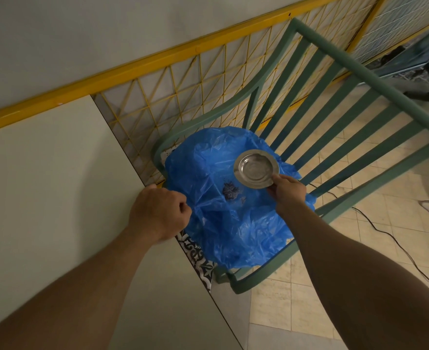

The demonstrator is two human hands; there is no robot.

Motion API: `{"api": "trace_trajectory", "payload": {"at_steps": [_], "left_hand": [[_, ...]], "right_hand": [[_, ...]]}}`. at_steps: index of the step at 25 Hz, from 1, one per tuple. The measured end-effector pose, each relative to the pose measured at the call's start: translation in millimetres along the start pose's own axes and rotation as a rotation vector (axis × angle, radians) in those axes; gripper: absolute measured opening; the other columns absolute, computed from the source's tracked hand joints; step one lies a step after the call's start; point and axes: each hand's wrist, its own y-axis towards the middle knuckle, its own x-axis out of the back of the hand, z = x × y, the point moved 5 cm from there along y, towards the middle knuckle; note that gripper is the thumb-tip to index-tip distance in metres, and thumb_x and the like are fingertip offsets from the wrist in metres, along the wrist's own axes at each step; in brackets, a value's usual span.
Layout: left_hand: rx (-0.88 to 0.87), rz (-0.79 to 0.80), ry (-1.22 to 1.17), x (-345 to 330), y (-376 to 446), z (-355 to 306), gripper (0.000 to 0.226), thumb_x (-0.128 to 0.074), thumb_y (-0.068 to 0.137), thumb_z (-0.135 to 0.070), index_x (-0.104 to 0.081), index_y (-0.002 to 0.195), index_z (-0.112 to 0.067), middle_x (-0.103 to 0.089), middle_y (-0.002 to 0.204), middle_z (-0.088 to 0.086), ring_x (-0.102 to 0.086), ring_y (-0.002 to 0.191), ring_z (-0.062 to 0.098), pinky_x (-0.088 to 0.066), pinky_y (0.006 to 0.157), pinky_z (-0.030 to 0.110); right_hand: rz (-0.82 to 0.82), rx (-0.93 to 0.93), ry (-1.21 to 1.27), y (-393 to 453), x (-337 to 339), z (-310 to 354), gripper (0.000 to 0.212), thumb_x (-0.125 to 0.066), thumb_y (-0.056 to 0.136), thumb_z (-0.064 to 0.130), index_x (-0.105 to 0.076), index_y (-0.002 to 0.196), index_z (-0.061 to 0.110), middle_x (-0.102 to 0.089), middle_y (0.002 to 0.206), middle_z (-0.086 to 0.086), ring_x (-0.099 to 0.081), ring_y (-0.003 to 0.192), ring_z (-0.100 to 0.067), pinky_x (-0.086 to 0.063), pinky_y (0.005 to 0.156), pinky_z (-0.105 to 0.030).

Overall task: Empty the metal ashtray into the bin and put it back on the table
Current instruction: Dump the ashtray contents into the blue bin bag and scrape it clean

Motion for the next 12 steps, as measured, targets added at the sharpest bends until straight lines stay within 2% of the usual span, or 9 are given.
{"api": "trace_trajectory", "payload": {"at_steps": [2,4,6,8,12], "left_hand": [[0.001,-0.014,-0.028,0,0,1,0.036,-0.049,0.087,-0.035,-0.035,0.055,-0.028,-0.034,0.043,-0.01,-0.032,0.042,0.005,-0.029,0.062,0.031],[0.012,-0.035,-0.09,2,-2,2,0.023,-0.051,0.086,-0.034,-0.047,0.064,-0.029,-0.04,0.047,-0.011,-0.037,0.045,0.005,-0.031,0.06,0.03],[0.012,-0.059,-0.165,4,-3,4,0.011,-0.053,0.084,-0.033,-0.059,0.076,-0.027,-0.048,0.056,-0.012,-0.044,0.051,0.01,-0.035,0.06,0.028],[0.005,-0.088,-0.217,6,-6,5,0.007,-0.057,0.084,-0.029,-0.063,0.085,-0.025,-0.051,0.064,-0.012,-0.049,0.059,0.012,-0.036,0.058,0.026],[0.194,-0.194,-0.523,12,-5,12,0.012,-0.063,0.086,-0.019,-0.067,0.097,-0.017,-0.061,0.075,-0.004,-0.055,0.063,0.009,-0.04,0.057,0.02]], "right_hand": [[0.009,0.005,0.016,-4,1,5,0.012,-0.072,0.087,0.008,-0.069,0.077,0.013,-0.072,0.086,-0.011,-0.073,0.077,-0.022,-0.058,0.056,-0.028],[0.022,0.019,0.026,-10,2,10,0.012,-0.073,0.086,0.007,-0.069,0.076,0.013,-0.072,0.085,-0.011,-0.073,0.075,-0.022,-0.058,0.054,-0.027],[0.035,0.029,0.021,-15,2,15,0.012,-0.073,0.085,0.006,-0.07,0.076,0.013,-0.072,0.084,-0.01,-0.073,0.071,-0.019,-0.057,0.051,-0.025],[0.049,0.031,0.012,-23,2,17,0.011,-0.074,0.085,0.006,-0.071,0.076,0.013,-0.073,0.083,-0.011,-0.073,0.066,-0.018,-0.057,0.05,-0.024],[0.122,0.035,0.017,-44,1,23,0.01,-0.074,0.085,0.006,-0.071,0.076,0.01,-0.073,0.073,-0.008,-0.074,0.06,-0.016,-0.057,0.051,-0.025]]}}
